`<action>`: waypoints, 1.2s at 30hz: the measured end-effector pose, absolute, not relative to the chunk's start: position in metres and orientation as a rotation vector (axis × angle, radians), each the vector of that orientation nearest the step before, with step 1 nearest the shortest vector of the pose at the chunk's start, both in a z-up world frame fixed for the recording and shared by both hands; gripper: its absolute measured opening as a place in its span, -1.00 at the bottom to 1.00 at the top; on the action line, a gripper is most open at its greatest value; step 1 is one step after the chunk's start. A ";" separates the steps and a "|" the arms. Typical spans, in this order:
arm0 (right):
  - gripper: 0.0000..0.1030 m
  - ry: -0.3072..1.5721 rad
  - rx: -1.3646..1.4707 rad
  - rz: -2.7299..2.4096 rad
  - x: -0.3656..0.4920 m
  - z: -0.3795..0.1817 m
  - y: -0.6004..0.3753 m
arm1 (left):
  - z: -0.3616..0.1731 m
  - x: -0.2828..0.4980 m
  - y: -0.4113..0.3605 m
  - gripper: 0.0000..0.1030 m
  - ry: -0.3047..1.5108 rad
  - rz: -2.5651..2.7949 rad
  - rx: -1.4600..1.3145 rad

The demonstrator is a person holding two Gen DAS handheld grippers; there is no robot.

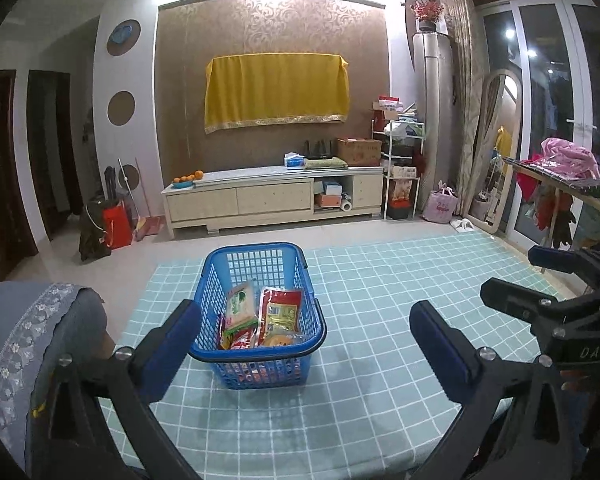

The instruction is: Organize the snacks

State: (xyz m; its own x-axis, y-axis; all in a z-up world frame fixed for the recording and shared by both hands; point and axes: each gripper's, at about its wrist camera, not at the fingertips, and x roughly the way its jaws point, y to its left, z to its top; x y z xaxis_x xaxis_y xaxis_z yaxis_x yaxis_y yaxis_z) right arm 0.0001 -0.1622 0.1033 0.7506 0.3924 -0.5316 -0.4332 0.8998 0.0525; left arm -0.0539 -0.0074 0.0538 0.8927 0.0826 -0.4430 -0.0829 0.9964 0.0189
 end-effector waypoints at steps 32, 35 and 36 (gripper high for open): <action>1.00 0.571 -0.078 0.488 -0.010 0.104 -0.156 | 0.047 -0.059 -0.005 1.00 0.478 0.043 -0.004; 1.00 0.571 -0.077 0.488 -0.010 0.104 -0.156 | 0.047 -0.059 -0.004 1.00 0.477 0.041 -0.006; 1.00 0.570 -0.076 0.489 -0.010 0.104 -0.156 | 0.047 -0.059 -0.004 1.00 0.477 0.041 -0.007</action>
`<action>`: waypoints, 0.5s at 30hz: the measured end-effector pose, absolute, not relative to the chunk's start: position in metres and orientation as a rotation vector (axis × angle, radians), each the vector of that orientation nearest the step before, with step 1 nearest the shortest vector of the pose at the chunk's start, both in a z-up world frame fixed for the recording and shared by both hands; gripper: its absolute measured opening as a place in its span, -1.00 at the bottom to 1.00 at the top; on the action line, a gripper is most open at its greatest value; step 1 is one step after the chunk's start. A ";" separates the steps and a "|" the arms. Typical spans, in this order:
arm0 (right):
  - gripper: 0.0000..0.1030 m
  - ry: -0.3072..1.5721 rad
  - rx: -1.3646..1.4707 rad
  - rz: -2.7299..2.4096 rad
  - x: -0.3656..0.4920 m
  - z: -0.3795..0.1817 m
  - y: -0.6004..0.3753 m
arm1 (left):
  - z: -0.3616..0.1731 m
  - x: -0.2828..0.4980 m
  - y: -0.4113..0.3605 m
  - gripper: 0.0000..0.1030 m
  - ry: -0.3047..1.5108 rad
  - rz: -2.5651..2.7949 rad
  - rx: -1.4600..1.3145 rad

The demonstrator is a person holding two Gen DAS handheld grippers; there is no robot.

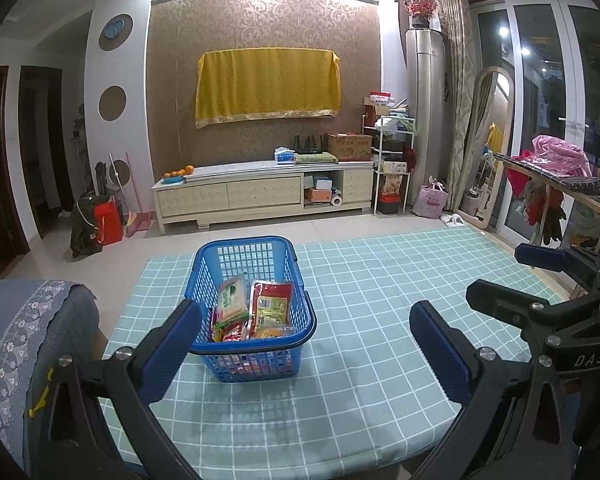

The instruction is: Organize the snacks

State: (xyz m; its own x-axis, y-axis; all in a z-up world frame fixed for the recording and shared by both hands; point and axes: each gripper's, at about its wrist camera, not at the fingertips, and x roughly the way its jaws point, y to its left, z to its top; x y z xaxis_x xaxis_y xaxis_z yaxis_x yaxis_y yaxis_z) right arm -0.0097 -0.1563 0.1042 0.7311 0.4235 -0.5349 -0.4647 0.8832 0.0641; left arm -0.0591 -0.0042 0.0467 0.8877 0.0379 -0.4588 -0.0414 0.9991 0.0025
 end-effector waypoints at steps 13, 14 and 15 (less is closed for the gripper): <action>1.00 0.571 -0.078 0.488 -0.010 0.106 -0.155 | 0.046 -0.060 -0.003 1.00 0.486 0.035 -0.011; 1.00 0.570 -0.078 0.489 -0.011 0.106 -0.155 | 0.046 -0.060 -0.003 1.00 0.488 0.036 -0.011; 1.00 0.569 -0.079 0.489 -0.011 0.106 -0.155 | 0.046 -0.060 -0.003 1.00 0.490 0.036 -0.011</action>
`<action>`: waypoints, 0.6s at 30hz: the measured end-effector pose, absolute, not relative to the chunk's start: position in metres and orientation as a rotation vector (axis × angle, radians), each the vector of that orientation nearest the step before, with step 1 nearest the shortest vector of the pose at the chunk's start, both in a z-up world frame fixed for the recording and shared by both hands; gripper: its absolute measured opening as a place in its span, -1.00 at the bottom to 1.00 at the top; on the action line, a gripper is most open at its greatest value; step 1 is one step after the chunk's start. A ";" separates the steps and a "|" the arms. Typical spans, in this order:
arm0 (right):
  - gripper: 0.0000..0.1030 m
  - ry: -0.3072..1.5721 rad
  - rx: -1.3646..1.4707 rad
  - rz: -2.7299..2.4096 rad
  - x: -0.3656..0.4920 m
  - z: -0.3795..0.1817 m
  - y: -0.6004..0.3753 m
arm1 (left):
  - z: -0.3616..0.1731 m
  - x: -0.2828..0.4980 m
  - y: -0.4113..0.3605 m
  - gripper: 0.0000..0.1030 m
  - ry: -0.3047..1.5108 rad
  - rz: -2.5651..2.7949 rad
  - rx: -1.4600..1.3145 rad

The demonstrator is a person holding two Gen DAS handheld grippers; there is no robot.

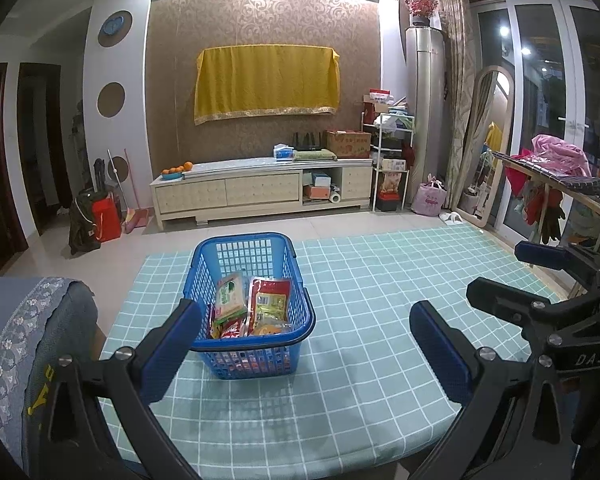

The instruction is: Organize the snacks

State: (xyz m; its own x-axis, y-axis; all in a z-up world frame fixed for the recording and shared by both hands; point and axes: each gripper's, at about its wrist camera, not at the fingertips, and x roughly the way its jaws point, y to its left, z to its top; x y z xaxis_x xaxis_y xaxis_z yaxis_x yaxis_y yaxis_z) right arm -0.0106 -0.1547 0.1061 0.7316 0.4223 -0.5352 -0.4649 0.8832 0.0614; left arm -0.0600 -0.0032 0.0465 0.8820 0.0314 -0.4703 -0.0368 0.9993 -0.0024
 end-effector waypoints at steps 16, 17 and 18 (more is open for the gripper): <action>1.00 0.562 -0.092 0.482 -0.012 0.109 -0.158 | 0.047 -0.060 0.001 1.00 0.483 0.038 -0.014; 1.00 0.562 -0.093 0.481 -0.012 0.108 -0.158 | 0.047 -0.061 0.001 1.00 0.481 0.037 -0.013; 1.00 0.563 -0.092 0.482 -0.012 0.108 -0.159 | 0.048 -0.061 0.000 1.00 0.480 0.036 -0.010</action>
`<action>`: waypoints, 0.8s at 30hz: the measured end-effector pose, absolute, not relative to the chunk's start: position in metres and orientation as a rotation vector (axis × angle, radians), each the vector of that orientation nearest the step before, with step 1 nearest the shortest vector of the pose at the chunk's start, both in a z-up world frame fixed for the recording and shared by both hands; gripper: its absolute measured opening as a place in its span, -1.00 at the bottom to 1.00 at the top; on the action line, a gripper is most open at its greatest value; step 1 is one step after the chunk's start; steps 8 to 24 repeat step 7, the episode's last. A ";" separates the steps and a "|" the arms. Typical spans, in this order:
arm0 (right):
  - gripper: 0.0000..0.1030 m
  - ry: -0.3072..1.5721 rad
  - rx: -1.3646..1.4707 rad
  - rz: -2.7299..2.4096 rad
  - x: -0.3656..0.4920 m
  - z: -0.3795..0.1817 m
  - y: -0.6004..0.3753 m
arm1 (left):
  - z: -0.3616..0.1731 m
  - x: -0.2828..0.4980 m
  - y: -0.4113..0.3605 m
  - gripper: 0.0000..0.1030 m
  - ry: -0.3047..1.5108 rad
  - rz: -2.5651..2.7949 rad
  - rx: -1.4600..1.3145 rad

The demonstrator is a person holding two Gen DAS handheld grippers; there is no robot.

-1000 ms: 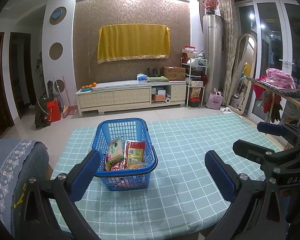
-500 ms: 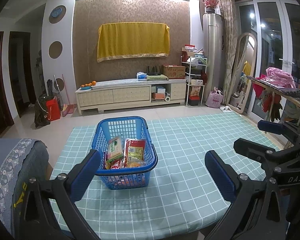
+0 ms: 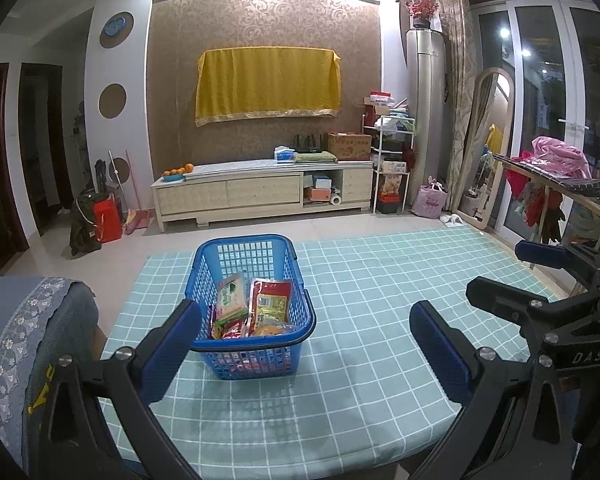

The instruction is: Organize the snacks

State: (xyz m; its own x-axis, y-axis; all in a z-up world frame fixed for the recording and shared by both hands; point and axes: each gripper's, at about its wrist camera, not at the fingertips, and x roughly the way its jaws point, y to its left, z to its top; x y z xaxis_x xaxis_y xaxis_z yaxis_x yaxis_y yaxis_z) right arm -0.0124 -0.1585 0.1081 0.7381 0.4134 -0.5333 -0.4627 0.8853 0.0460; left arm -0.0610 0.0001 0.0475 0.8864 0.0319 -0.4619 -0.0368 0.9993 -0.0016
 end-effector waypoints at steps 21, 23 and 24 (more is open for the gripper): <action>1.00 0.562 -0.092 0.482 -0.012 0.109 -0.159 | 0.047 -0.063 0.001 1.00 0.477 0.038 -0.006; 1.00 0.562 -0.092 0.482 -0.012 0.109 -0.159 | 0.047 -0.063 0.001 1.00 0.477 0.038 -0.006; 1.00 0.562 -0.092 0.482 -0.012 0.109 -0.159 | 0.047 -0.063 0.001 1.00 0.477 0.038 -0.006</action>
